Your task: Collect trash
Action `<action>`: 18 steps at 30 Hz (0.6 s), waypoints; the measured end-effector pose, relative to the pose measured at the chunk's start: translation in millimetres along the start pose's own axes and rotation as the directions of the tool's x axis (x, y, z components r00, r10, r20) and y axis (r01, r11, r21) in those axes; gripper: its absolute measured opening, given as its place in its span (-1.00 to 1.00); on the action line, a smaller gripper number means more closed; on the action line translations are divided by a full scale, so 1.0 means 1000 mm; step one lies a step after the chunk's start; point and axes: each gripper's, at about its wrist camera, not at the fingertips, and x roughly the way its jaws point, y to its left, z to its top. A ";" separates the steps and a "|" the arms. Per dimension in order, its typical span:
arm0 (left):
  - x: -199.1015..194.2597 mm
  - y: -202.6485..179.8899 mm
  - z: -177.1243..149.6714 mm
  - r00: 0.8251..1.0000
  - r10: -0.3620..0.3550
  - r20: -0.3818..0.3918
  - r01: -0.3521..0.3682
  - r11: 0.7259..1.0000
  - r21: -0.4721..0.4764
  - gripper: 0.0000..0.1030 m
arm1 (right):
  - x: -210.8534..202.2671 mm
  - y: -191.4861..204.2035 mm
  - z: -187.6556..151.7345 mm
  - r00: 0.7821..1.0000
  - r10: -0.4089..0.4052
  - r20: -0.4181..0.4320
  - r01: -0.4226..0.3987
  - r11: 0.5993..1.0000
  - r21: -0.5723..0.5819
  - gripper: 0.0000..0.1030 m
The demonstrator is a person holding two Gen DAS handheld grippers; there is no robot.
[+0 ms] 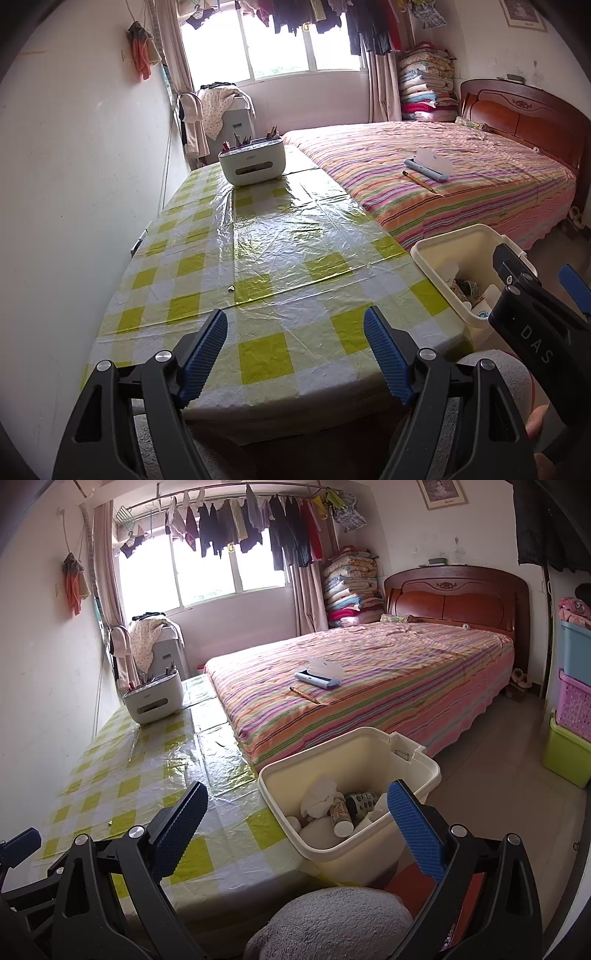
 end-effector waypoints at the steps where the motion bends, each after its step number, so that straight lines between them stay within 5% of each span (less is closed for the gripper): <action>1: 0.000 0.000 0.000 1.000 0.002 0.001 -0.002 1.000 0.000 0.44 | -0.001 0.000 0.000 1.000 0.000 0.002 0.000 1.000 -0.001 0.87; 18: -0.014 0.003 0.000 1.000 -0.014 0.019 0.014 1.000 -0.007 0.44 | -0.002 0.004 0.002 1.000 0.012 0.002 -0.011 1.000 -0.011 0.87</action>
